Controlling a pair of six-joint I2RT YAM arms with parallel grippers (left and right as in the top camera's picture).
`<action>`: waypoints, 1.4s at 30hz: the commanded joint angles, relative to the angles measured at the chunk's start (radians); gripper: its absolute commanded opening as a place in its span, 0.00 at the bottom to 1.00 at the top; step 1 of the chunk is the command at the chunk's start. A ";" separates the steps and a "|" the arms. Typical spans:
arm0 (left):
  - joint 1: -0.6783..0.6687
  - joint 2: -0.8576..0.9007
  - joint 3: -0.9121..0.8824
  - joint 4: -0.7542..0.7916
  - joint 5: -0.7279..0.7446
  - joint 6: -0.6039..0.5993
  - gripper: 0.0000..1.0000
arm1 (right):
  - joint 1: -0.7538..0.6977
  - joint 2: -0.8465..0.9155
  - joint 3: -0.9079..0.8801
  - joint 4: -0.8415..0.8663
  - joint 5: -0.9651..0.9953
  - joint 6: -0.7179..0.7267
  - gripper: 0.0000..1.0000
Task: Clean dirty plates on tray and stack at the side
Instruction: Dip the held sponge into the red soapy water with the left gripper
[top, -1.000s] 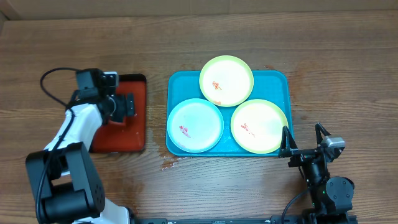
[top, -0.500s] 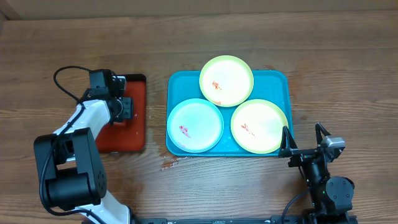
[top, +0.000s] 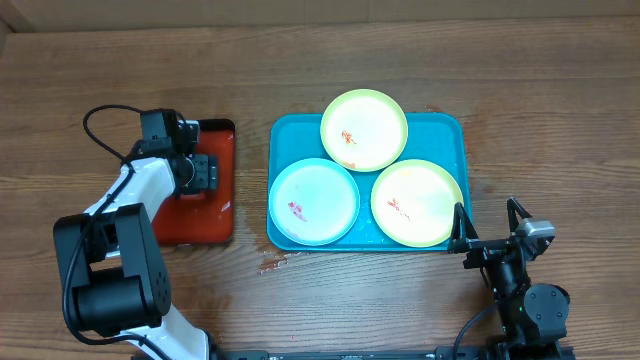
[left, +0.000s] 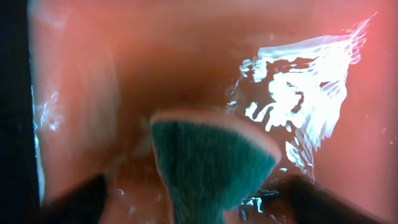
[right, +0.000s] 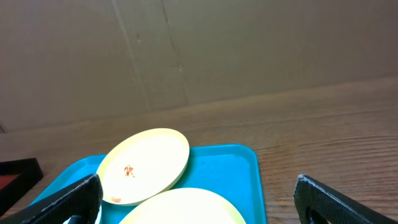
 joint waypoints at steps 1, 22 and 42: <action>0.000 0.028 0.029 -0.065 -0.005 -0.065 1.00 | 0.004 -0.008 -0.011 0.006 0.006 -0.007 1.00; 0.000 0.028 0.042 0.014 -0.005 -0.082 1.00 | 0.004 -0.008 -0.011 0.006 0.006 -0.007 1.00; -0.001 0.028 0.042 -0.044 0.040 -0.132 1.00 | 0.004 -0.008 -0.011 0.006 0.006 -0.007 1.00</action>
